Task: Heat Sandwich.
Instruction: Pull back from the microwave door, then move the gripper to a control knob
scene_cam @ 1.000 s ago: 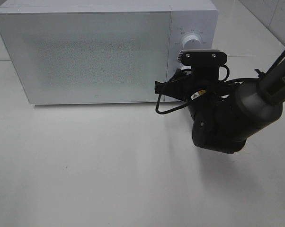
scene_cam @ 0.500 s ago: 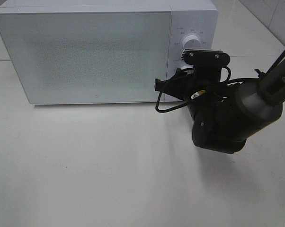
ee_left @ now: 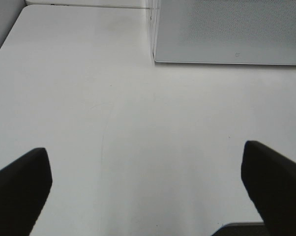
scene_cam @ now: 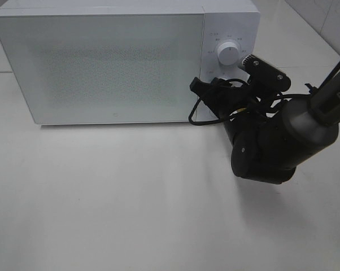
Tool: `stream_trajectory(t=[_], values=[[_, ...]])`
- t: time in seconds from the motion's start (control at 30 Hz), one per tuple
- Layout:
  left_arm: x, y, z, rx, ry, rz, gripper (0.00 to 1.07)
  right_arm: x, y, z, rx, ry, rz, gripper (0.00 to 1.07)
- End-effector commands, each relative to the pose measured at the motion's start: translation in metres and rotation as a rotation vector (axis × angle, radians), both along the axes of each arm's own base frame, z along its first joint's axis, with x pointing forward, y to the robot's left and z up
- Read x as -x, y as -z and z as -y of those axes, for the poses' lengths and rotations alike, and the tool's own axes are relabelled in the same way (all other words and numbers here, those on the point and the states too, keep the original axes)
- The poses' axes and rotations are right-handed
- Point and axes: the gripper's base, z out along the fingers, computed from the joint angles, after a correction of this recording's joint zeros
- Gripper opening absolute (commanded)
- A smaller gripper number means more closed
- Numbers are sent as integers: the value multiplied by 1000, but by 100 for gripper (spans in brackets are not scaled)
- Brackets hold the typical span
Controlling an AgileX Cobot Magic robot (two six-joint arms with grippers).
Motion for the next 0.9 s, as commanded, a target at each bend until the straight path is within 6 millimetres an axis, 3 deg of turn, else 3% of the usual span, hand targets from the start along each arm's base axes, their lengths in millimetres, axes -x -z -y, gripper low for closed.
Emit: stream_trajectory(t=[0.03,0.47,0.9], values=[[3,-1,0,2,0,30,100,-3,-12,-8,-144,-48,78,10],[3,-1,0,2,0,30,100,-4,-26,-7,-619,-25,196,11],[3,-1,0,2,0,30,100,-4,-24,-2,-1061,75,164,14]])
